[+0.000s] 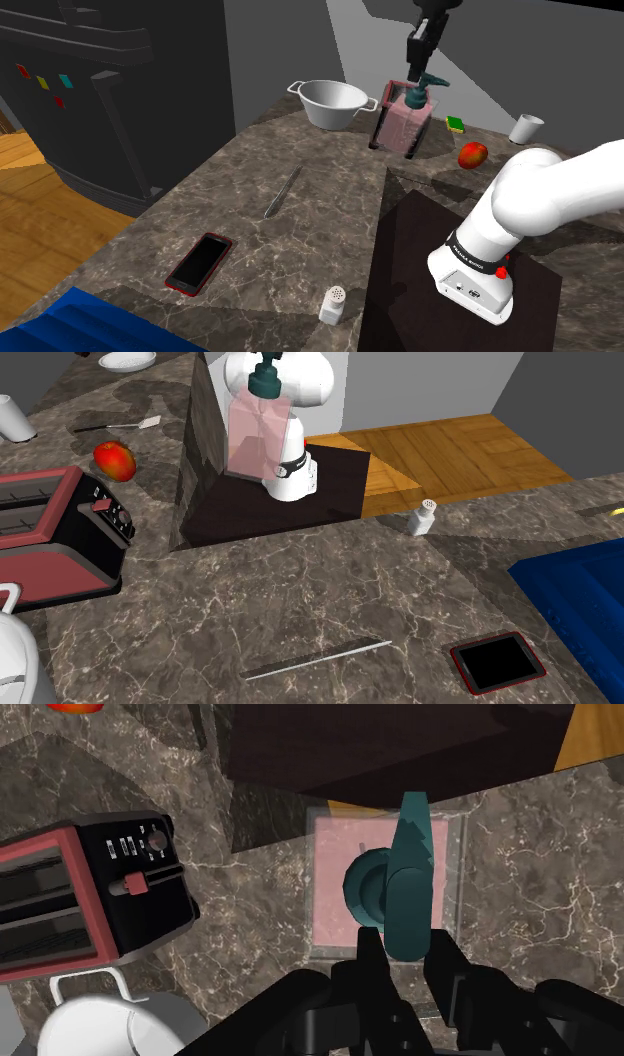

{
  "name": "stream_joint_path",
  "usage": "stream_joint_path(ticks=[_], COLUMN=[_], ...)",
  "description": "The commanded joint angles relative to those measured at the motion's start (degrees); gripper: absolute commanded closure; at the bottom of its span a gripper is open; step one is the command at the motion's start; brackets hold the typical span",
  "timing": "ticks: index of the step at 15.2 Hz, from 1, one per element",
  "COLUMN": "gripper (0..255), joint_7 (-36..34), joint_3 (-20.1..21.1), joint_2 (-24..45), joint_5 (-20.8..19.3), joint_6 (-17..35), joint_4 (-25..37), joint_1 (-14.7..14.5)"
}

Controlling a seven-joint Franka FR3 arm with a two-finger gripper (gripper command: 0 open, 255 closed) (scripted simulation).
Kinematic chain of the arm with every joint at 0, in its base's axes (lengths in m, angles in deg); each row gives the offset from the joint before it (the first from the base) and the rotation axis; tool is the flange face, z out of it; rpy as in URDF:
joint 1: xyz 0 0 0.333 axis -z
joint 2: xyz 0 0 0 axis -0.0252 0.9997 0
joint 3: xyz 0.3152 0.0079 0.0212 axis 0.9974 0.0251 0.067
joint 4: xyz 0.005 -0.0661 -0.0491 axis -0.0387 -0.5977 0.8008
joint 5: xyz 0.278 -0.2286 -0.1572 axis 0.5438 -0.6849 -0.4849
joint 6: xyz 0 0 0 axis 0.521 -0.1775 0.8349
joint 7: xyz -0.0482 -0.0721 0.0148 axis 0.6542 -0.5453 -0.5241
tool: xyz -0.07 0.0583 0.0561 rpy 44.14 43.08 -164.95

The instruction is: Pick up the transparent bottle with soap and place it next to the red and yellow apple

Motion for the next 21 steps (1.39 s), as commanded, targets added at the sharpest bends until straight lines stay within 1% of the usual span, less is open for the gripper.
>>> stream_joint_path(ticks=[1,6,11,16,21], gripper=[255,255,255,255,255], joint_7=[2.4,8.6,14.9,21.4,27.9], joint_3=[-2.4,-8.6,-14.9,-21.5,-28.3], joint_2=[-3.0,-9.6,-15.1,-19.3,-22.1], joint_5=[-1.2,-5.4,-10.7,-16.8,-23.5], joint_6=[-0.5,-2.0,-3.4,-4.6,-5.3], joint_4=[-2.2,-6.8,-9.7,-11.1,-11.0], joint_1=[-0.1,0.1,0.8,1.7,2.7])
